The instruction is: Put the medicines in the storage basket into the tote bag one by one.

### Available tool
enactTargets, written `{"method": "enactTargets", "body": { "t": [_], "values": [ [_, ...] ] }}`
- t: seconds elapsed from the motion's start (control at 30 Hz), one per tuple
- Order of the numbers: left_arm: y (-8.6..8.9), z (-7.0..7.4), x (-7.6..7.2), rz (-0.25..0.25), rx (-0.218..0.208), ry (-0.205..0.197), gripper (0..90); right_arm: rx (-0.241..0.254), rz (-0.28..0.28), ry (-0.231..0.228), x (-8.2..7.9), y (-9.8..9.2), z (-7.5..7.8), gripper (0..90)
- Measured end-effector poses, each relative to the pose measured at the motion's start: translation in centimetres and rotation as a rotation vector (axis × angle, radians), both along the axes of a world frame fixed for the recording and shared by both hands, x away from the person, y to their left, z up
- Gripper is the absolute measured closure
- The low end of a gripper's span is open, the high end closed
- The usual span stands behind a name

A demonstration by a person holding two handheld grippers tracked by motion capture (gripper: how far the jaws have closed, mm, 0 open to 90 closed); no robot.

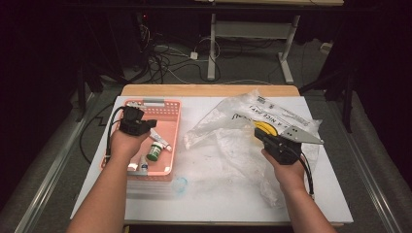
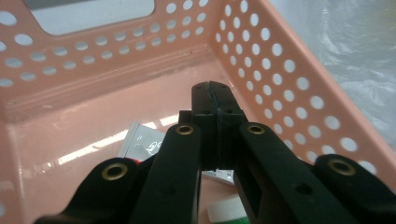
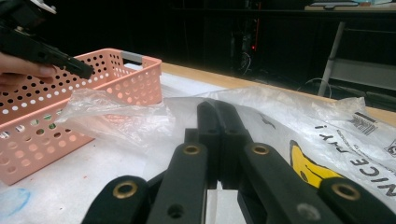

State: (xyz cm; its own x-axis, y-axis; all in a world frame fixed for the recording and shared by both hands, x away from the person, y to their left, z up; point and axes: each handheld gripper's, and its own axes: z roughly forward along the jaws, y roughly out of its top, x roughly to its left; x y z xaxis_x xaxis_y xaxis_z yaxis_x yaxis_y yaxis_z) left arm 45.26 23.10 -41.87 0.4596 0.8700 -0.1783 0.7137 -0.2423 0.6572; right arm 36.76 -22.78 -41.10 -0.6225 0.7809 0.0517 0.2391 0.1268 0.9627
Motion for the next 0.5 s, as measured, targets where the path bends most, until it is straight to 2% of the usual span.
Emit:
{"method": "enactTargets", "body": {
  "t": [0.1, 0.23, 0.33, 0.4, 0.5],
  "values": [
    [0.0, -1.0, 1.0, 0.007, 0.047, 0.042, 88.1, 0.002, -0.002, 0.005, 0.0, 0.0, 0.0, 90.0],
    [0.0, -1.9, 2.4, 0.006, 0.086, 0.077, 88.1, 0.003, -0.004, 0.009, 0.0, 0.1, -0.1, 90.0],
    [-0.1, -2.6, 3.3, 0.005, 0.105, 0.095, 88.1, 0.003, -0.003, 0.009, 0.1, 0.1, -0.1, 90.0],
    [-0.4, -3.1, 3.8, -0.006, 0.145, 0.119, 88.0, -0.002, -0.004, 0.014, 0.1, 0.1, -0.2, 90.0],
    [-0.4, -3.5, 4.1, -0.007, 0.163, 0.126, 88.0, -0.009, -0.001, 0.01, 0.1, 0.1, -0.3, 90.0]
  ]
}}
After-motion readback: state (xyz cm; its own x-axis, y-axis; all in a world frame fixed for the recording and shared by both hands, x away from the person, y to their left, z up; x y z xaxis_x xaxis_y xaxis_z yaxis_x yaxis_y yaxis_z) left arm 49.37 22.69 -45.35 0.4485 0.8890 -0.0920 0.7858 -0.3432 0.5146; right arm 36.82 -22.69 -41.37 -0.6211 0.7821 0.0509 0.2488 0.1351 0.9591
